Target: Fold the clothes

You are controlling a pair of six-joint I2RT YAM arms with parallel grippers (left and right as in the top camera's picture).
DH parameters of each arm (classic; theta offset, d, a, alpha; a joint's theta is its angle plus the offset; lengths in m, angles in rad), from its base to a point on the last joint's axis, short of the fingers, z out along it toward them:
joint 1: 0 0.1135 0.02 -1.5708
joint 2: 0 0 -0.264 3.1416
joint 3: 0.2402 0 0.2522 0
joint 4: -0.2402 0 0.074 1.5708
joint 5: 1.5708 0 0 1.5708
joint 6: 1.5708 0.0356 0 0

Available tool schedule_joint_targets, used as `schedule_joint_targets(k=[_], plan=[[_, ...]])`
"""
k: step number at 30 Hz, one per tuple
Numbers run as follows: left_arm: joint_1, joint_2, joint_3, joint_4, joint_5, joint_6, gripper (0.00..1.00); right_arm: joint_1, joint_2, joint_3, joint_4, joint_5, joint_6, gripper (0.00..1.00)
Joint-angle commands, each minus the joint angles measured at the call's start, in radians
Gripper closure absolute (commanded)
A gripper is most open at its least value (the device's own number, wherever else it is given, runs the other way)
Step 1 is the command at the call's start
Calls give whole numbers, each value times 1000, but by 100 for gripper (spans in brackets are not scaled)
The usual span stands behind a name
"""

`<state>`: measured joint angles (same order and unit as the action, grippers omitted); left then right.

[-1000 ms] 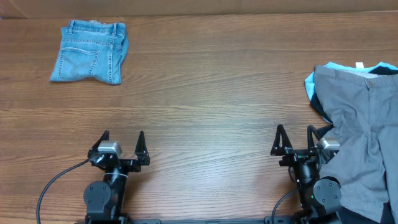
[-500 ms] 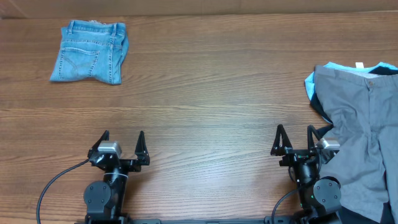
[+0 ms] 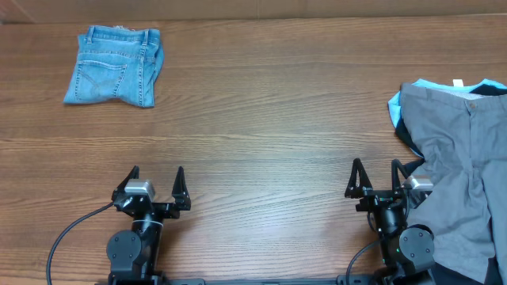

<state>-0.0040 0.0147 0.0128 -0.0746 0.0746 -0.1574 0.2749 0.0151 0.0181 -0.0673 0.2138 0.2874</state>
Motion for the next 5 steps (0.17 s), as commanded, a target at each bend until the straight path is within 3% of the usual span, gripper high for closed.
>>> schedule_joint_targets(k=[1,5], plan=[[7,-10,-8,4,-4,-11,0,-4,-8,-10,6,2,1,0],[7,-10,-8,4,-4,-11,0,-4,-8,-10,6,2,1,0]])
